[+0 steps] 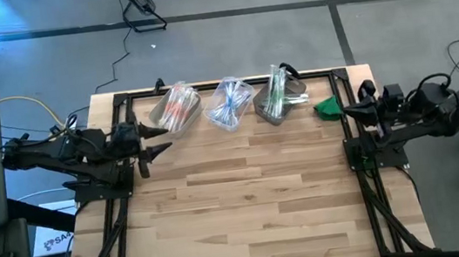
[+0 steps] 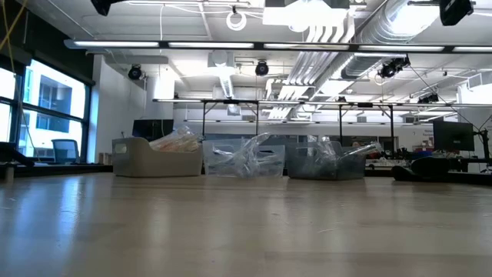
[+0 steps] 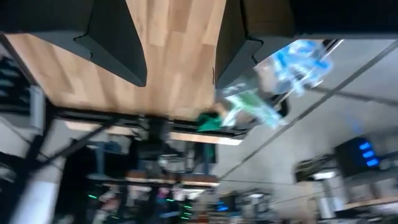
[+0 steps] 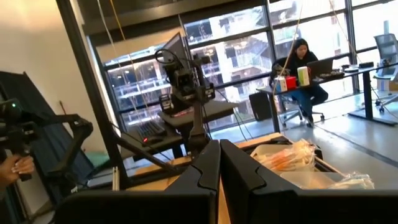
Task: Pick & Place Toothbrushes
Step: Return to Home Position
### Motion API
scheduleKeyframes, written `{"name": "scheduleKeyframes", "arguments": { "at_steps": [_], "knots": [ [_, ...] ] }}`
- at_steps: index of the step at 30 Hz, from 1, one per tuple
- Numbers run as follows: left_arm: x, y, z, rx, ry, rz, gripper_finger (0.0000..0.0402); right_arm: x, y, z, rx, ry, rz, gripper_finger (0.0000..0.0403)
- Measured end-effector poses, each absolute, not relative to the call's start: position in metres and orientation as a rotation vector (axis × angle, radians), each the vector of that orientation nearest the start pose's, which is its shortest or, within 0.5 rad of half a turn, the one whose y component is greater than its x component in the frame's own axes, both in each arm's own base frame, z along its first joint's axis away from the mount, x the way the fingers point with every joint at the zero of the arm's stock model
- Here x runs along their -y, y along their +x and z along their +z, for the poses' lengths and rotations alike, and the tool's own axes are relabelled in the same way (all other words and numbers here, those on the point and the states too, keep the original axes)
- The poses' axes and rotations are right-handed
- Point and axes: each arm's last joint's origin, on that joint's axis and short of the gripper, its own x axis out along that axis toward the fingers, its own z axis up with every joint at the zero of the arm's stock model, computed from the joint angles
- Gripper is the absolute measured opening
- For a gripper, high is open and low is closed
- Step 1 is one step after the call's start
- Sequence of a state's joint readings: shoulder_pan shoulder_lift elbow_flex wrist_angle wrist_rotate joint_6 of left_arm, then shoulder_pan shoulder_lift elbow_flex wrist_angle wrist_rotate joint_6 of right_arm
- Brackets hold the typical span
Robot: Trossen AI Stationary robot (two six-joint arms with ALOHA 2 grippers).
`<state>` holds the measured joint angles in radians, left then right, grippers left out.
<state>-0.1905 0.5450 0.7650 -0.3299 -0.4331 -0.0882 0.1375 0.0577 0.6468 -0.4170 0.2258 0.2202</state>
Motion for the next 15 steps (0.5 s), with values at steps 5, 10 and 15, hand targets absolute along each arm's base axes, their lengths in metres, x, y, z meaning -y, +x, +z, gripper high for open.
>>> {"name": "scheduleKeyframes", "arguments": {
  "at_steps": [5, 10, 15],
  "knots": [
    [0.008, 0.117, 0.343, -0.086, -0.008, 0.132, 0.0187, 0.003, 0.027, 0.306, 0.218, 0.244, -0.066, 0.0003],
    [-0.001, 0.131, 0.335, -0.073, -0.016, 0.124, 0.0187, 0.001, 0.037, 0.295, 0.21, 0.243, -0.069, 0.0004],
    [-0.018, 0.146, 0.321, -0.089, -0.027, 0.094, 0.0187, 0.001, 0.041, 0.29, 0.195, 0.247, -0.07, 0.0004]
  ]
}}
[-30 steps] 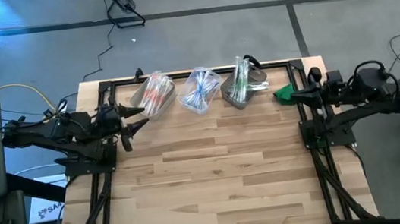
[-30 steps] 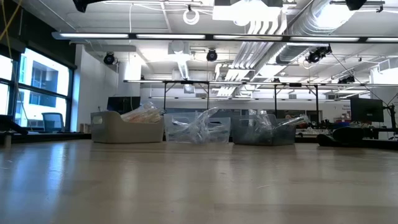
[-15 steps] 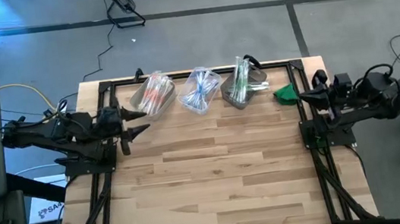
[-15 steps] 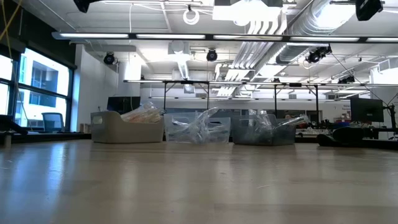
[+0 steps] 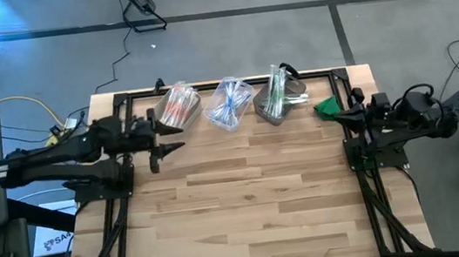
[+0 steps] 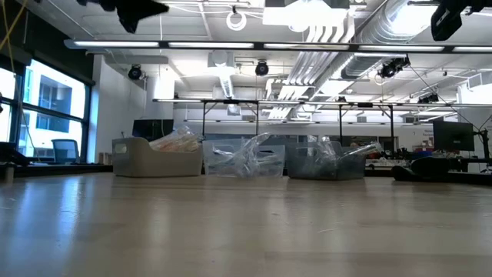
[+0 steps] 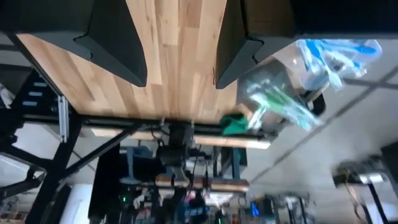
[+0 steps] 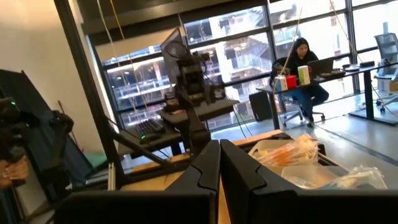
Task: Pick & Place Toothbrushes
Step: Return to Home Position
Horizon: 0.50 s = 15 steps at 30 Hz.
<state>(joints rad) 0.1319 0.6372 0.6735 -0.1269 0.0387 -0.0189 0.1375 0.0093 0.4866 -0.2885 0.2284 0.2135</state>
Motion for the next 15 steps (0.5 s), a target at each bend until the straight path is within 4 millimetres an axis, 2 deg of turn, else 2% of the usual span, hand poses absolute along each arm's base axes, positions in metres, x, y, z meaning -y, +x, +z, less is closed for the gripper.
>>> {"name": "scheduleKeyframes", "arguments": {
  "at_steps": [6, 10, 15],
  "knots": [
    [-0.04, 0.146, 0.314, -0.142, -0.049, 0.098, 0.0187, 0.002, 0.04, 0.29, 0.201, 0.243, -0.099, 0.0004],
    [-0.048, 0.131, 0.317, -0.134, -0.049, 0.18, 0.0187, 0.002, 0.04, 0.29, 0.201, 0.239, -0.111, 0.0004],
    [-0.045, 0.108, 0.318, -0.13, -0.047, 0.181, 0.0187, 0.002, 0.04, 0.29, 0.198, 0.24, -0.095, 0.0004]
  ]
}}
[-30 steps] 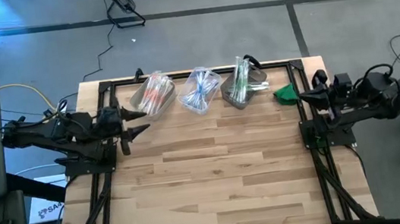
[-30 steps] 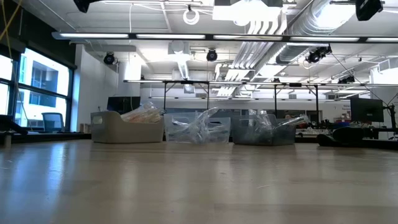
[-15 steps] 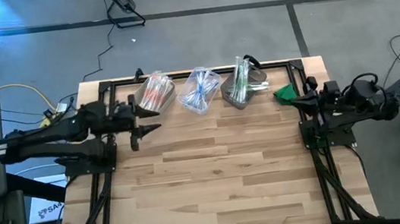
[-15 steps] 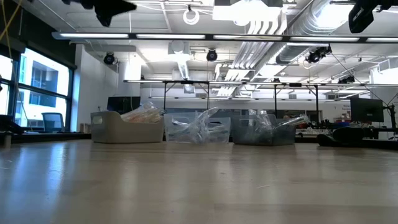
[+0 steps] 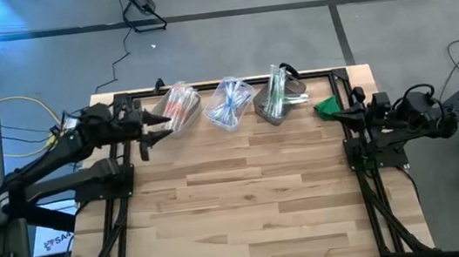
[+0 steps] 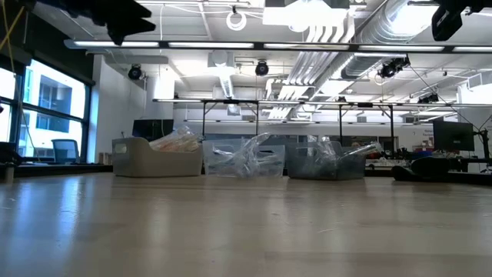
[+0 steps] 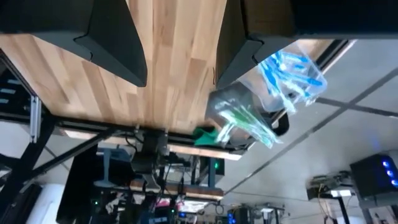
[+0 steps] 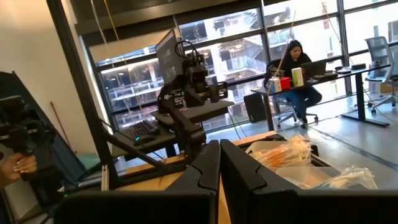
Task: Pick & Place Toothbrushes
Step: Return to Home Position
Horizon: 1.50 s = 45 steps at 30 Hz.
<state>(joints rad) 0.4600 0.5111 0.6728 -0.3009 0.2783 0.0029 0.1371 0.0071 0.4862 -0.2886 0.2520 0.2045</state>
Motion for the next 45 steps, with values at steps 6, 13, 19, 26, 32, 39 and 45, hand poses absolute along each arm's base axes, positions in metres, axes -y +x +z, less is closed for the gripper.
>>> {"name": "scheduleKeyframes", "arguments": {
  "at_steps": [6, 13, 19, 26, 32, 39, 45],
  "knots": [
    [-0.033, 0.083, 0.32, -0.09, -0.04, 0.193, 0.0187, 0.002, 0.04, 0.29, 0.198, 0.233, -0.099, 0.0004],
    [-0.031, 0.074, 0.287, -0.086, -0.087, 0.28, 0.0187, 0.003, 0.04, 0.29, 0.201, 0.22, -0.126, 0.0004],
    [-0.025, 0.061, 0.264, 0.006, -0.113, 0.28, 0.0187, 0.003, 0.04, 0.29, 0.201, 0.227, -0.126, 0.0004],
    [-0.023, 0.057, 0.247, 0.033, -0.13, 0.29, 0.0187, 0.003, 0.042, 0.289, 0.222, 0.213, -0.134, 0.0004],
    [-0.028, 0.065, 0.232, 0.019, -0.137, 0.31, 0.0187, 0.001, 0.059, 0.27, 0.265, 0.188, -0.165, 0.0004],
    [-0.033, 0.075, 0.211, 0.046, -0.154, 0.321, 0.0187, -0.001, 0.077, 0.237, 0.28, 0.218, -0.17, 0.0004],
    [-0.036, 0.081, 0.189, -0.001, -0.201, 0.328, 0.0187, -0.002, 0.086, 0.214, 0.259, 0.286, -0.179, 0.0004]
  ]
}}
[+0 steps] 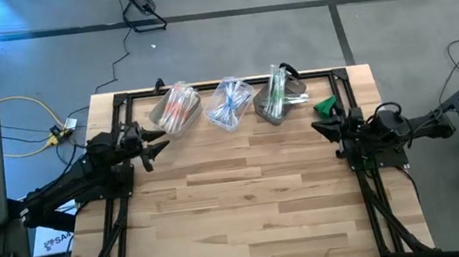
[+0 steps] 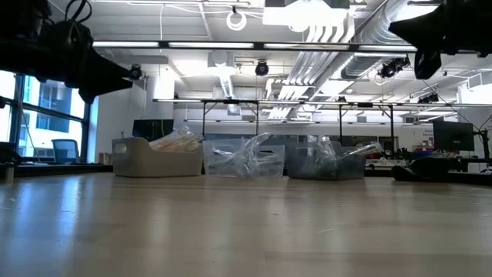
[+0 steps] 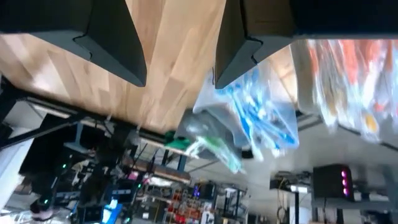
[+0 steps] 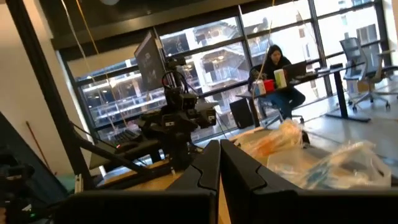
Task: Pick & Place Toothbrushes
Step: Return to Home Position
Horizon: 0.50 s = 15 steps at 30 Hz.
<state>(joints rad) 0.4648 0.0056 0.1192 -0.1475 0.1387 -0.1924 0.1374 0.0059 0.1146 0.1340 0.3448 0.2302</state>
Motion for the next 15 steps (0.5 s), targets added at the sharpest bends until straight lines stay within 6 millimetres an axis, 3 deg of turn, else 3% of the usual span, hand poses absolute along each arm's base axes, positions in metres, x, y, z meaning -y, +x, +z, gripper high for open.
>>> {"name": "scheduleKeyframes", "arguments": {
  "at_steps": [7, 15],
  "knots": [
    [-0.038, 0.085, 0.178, 0.005, -0.195, 0.324, 0.0187, -0.002, 0.094, 0.187, 0.237, 0.297, -0.202, 0.0004],
    [-0.039, 0.085, 0.175, -0.011, -0.163, 0.347, 0.0187, -0.003, 0.095, 0.181, 0.18, 0.226, -0.217, 0.0004]
  ]
}}
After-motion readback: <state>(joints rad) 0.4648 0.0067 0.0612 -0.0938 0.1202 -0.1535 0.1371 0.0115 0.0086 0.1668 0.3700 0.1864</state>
